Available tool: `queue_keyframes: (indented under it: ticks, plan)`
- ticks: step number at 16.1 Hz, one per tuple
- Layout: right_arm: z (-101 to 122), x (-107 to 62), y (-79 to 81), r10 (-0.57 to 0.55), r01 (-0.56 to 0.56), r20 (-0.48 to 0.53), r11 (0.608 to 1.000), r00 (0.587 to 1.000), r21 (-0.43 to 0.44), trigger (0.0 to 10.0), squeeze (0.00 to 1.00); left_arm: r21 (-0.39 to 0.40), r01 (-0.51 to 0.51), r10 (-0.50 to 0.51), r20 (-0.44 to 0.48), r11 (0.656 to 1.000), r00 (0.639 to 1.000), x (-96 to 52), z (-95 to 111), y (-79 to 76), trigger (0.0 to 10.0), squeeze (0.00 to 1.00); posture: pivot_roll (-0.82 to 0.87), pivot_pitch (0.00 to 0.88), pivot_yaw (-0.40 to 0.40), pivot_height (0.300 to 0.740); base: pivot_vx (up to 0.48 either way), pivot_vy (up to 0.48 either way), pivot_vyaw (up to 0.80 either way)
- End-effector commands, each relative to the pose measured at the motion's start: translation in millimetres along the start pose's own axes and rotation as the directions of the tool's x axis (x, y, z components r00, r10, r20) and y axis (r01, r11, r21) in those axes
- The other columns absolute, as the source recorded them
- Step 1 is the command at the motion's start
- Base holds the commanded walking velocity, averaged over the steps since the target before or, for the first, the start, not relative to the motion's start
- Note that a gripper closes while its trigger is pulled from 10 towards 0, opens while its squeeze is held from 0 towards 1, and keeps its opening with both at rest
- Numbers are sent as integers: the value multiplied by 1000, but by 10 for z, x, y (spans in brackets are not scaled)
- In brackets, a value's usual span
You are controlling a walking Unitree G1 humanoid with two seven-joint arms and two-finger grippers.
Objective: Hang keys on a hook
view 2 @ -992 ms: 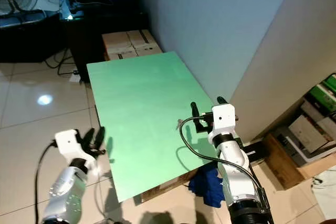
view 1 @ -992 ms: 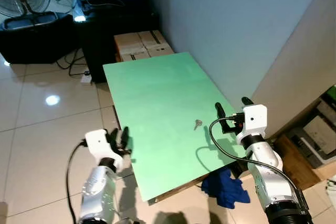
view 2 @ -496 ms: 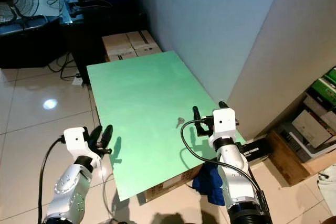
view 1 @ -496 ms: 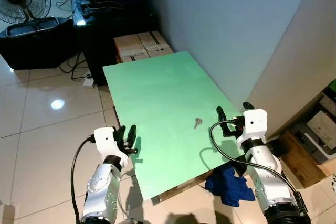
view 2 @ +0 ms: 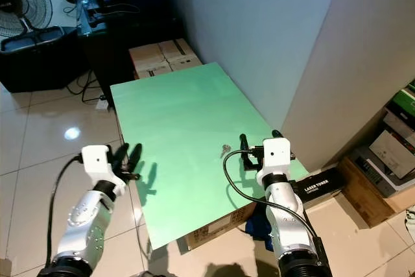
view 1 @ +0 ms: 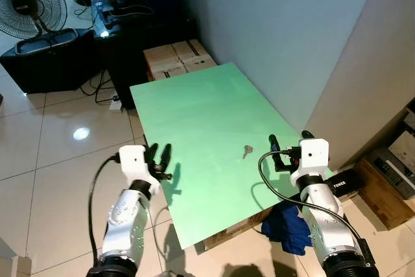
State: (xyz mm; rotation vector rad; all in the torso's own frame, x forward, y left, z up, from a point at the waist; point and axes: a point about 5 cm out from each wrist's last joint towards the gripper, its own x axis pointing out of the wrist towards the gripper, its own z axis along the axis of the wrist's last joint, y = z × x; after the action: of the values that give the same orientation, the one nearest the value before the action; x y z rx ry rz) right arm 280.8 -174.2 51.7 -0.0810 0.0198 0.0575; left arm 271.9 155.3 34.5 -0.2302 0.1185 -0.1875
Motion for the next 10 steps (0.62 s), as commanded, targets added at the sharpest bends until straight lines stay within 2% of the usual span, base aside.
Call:
queue_keyframes:
  ticks: [1, 5, 10]
  plan:
    - [39, 33, -10, -9, 9, 20, 1000, 1000, -5, 10000, 0, 5, 3, -3, -25, 1000, 1000, -17, -42, 9, 10000, 0, -165, 0, 88, 740, 0, 0, 0]
    - [-11, 52, 9, -1, 0, -21, 999, 1000, -32, 10000, 0, 12, 10, -10, -43, 1000, 999, -20, -83, -11, 10000, 0, -159, 0, 88, 740, 0, 0, 0]
    - [25, 120, 92, 28, -28, -12, 999, 1000, -40, 10000, 0, 52, 5, -3, -35, 999, 999, -40, -33, 53, 10000, 0, -122, 0, 88, 740, 0, 0, 0]
